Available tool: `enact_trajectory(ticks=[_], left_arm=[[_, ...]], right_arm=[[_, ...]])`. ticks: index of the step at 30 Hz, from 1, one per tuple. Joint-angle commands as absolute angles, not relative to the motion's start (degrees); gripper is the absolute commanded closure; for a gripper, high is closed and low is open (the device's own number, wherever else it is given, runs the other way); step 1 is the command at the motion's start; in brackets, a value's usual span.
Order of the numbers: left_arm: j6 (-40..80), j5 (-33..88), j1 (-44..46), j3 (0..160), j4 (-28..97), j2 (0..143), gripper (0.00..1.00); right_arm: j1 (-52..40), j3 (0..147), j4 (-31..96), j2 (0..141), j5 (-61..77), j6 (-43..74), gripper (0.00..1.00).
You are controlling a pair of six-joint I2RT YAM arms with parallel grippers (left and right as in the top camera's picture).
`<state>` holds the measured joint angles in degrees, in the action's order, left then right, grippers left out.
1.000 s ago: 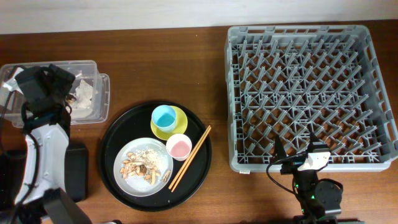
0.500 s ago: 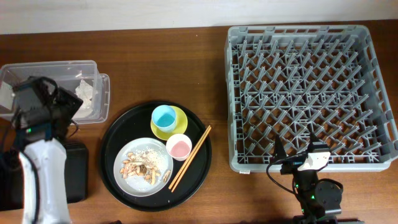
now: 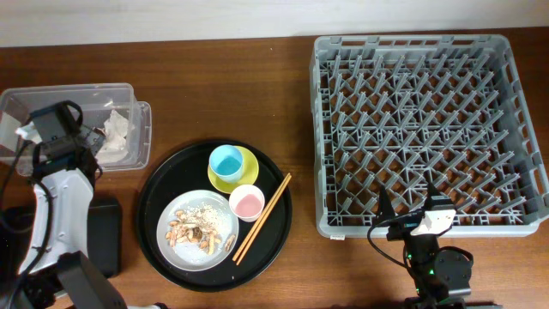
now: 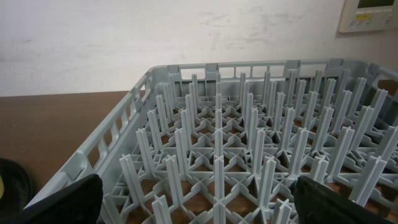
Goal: Sort waste into correct bins and load items into the dishwasher rack
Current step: 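Carry the wrapper into the clear bin and open the left gripper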
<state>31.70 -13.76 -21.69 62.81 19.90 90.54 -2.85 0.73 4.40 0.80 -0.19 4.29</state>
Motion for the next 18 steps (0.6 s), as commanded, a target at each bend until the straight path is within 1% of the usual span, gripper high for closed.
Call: enact_trajectory(ticks=[1, 4, 6, 8, 10, 13, 14, 15, 16, 17, 18], left_arm=[[30.98, -16.34, -24.93, 63.05, 19.46, 91.11, 0.87], [30.98, -16.32, -27.99, 63.05, 13.98, 92.20, 0.86], [30.52, -16.16, -28.45, 63.07, 10.11, 92.25, 0.85], [26.72, -8.64, -28.16, 63.07, 7.09, 91.26, 0.85], [26.68, 1.32, -28.14, 63.07, 7.25, 87.55, 0.85], [26.70, 16.51, -28.14, 63.07, 11.97, 79.31, 0.85], [26.70, 21.91, -28.14, 63.07, 15.44, 75.90, 0.81], [26.70, 25.85, -28.14, 63.07, 18.98, 73.23, 0.66], [26.70, 28.71, -28.14, 63.07, 23.42, 70.46, 0.58], [26.70, 30.52, -28.14, 63.05, 30.39, 67.94, 0.47], [26.70, 30.70, -28.12, 63.05, 34.30, 67.05, 0.40]], right_arm=[[-2.50, 0.32, 4.64, 0.36, -0.67, 4.27, 0.02], [-2.50, 0.32, 4.64, 0.36, -0.67, 4.27, 0.02], [-2.50, 0.32, 4.64, 0.36, -0.67, 4.27, 0.02], [-2.50, 0.32, 4.64, 0.36, -0.67, 4.27, 0.02], [-2.50, 0.32, 4.64, 0.36, -0.67, 4.27, 0.02], [-2.50, 0.32, 4.64, 0.36, -0.67, 4.27, 0.02], [-2.50, 0.32, 4.64, 0.36, -0.67, 4.27, 0.02], [-2.50, 0.32, 4.64, 0.36, -0.67, 4.27, 0.02], [-2.50, 0.32, 4.64, 0.36, -0.67, 4.27, 0.02], [-2.50, 0.32, 4.64, 0.36, -0.67, 4.27, 0.02], [-2.50, 0.32, 4.64, 0.36, -0.67, 4.27, 0.01]])
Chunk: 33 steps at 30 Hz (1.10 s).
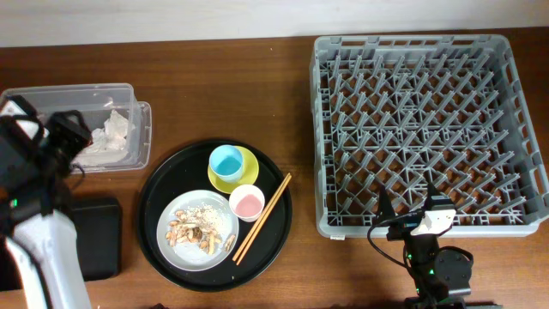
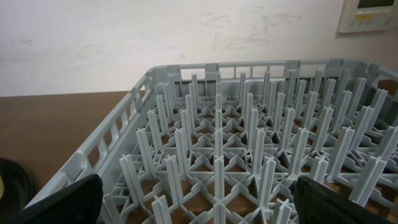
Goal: Sort waste into correct bins and load items into the dishwasher rack
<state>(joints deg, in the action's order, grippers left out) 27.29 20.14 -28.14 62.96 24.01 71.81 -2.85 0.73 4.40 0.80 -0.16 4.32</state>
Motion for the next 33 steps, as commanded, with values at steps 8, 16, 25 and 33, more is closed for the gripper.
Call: enact_trajectory(ticks=[8, 16, 25, 33], left_arm=[[9.50, 48.99, -23.11, 63.02, 60.03, 64.97, 0.25], [9.32, 36.53, -3.86, 63.02, 65.91, 58.89, 0.24], [10.61, 33.21, 17.19, 62.98, 69.89, 58.89, 0.24], [27.31, 8.40, 27.79, 62.98, 66.52, 59.18, 0.36]], right_arm=[[-2.50, 0.32, 4.64, 0.36, -0.67, 4.27, 0.02], [-2.50, 0.32, 4.64, 0.36, -0.67, 4.27, 0.02], [-2.50, 0.32, 4.64, 0.36, -0.67, 4.27, 0.02], [-2.50, 0.32, 4.64, 0.36, -0.67, 4.27, 0.02]])
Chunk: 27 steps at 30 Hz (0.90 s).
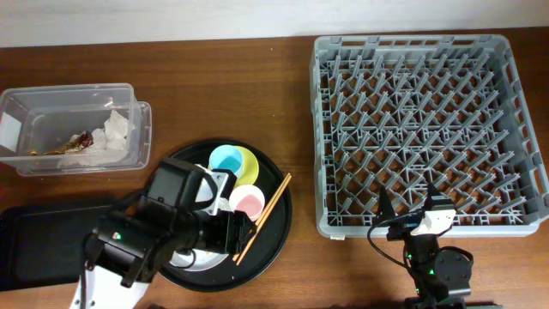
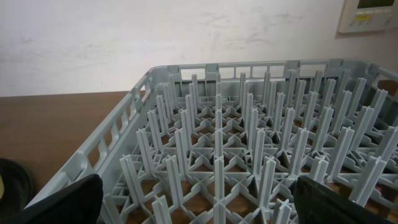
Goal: Sort waste into correct bins and load items into the dishwasher rack
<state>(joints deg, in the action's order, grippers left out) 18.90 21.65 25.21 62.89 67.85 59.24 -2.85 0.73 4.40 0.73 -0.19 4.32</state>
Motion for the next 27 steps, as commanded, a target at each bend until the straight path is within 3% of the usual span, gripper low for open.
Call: enact_trajectory(ticks=[1, 3, 7, 12, 14, 18, 27], left_arm=[[29.43, 4.43, 28.67, 62.98, 65.87, 59.72, 0.43], [34.28, -2.90, 30.15, 62.98, 63.81, 62.72, 0.52], [35.40, -2.61, 30.37, 62.98, 60.42, 71.64, 0.66], [35.40, -2.39, 30.37, 63.00, 57.28, 74.15, 0.67], [35.38, -2.87, 30.33, 62.98, 56.58, 74.15, 0.60], [35.38, -7.66, 28.62, 63.00, 56.58, 74.13, 0.59], [35.38, -1.89, -3.01, 63.18, 64.86, 63.33, 0.58]], right_arm=[[-2.50, 0.32, 4.64, 0.36, -0.67, 4.27, 0.02], [-2.50, 0.32, 4.64, 0.36, -0.67, 4.27, 0.02], [-2.50, 0.32, 4.64, 0.36, -0.67, 4.27, 0.02], [-2.50, 0.32, 4.64, 0.36, -0.67, 4.27, 0.02], [-2.50, 0.32, 4.67, 0.36, -0.67, 4.27, 0.02], [-2.50, 0.32, 4.64, 0.36, -0.67, 4.27, 0.02], [-2.50, 0.32, 4.64, 0.36, -0.67, 4.27, 0.02]])
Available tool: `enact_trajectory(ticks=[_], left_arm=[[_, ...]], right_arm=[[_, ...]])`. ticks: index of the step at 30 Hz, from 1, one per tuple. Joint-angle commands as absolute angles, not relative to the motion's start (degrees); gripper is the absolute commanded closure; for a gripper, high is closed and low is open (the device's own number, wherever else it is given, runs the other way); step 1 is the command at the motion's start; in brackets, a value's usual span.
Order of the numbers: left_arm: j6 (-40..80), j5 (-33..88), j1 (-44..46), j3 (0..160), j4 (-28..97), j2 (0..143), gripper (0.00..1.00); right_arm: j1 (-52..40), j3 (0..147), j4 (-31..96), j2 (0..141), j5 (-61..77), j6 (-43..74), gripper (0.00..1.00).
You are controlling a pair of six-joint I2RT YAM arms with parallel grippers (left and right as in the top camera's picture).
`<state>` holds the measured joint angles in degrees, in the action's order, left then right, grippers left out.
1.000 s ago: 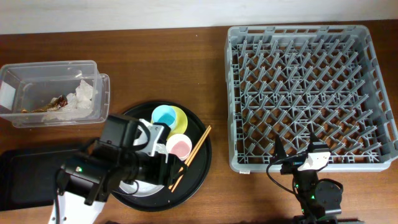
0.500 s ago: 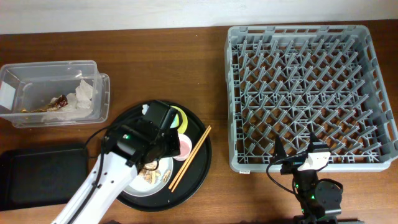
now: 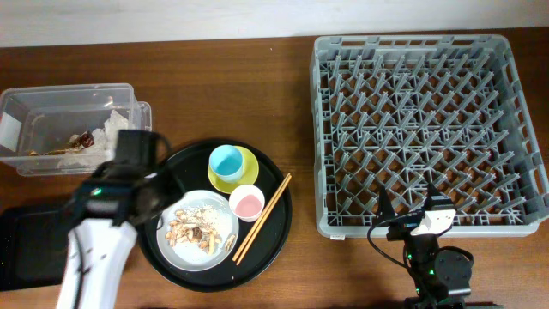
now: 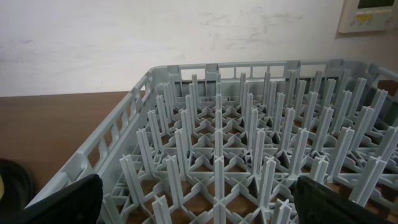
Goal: Sort waste into correct bins and load items into the dishwasher rack
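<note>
A black round tray (image 3: pixel 273 225) holds a white plate (image 3: pixel 221 219) of food scraps, a blue cup (image 3: pixel 226 160) on a yellow-green saucer, a pink cup (image 3: pixel 247 202) and wooden chopsticks (image 3: pixel 262 218). My left gripper (image 3: pixel 142 165) hovers at the tray's left edge, just left of the plate; it is blurred and its jaws are not readable. The grey dishwasher rack (image 3: pixel 429 129) has nothing in it. My right gripper (image 4: pixel 205 208) rests at the rack's near edge, jaws wide apart and holding nothing; it shows low in the overhead view as well (image 3: pixel 422 225).
A clear plastic bin (image 3: pixel 51 163) at the far left holds crumpled tissue (image 3: pixel 111 127) and a brown food scrap (image 3: pixel 81 139). A black bin (image 3: pixel 30 245) lies at the lower left, partly under my left arm.
My left arm has moved from over the plate, close under the camera, to the tray's left edge. The dishes, the chopsticks and the right arm have not moved.
My left gripper was over the left end of the clear bin, then a little further left beside it. Later it was above the plate on the tray, and a brown scrap showed in the bin. Now it is at the tray's left edge. The right arm stayed parked.
</note>
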<state>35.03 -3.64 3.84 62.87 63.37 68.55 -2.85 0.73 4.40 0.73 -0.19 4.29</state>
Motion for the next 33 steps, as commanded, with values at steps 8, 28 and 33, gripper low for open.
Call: enact_trajectory(ticks=[8, 28, 33], left_arm=[[35.35, -1.69, -12.67, 63.16, 67.42, 57.25, 0.01], [35.35, -1.67, -12.67, 63.16, 67.83, 57.25, 0.01], [35.35, -1.69, -12.67, 63.16, 67.83, 57.25, 0.01]], right_arm=[[-2.50, 0.32, 4.64, 0.36, -0.67, 4.27, 0.02], [-2.61, 0.32, 3.07, 0.36, 13.26, 17.30, 0.02], [-2.59, 0.32, -0.43, 0.36, 49.04, 48.47, 0.02]])
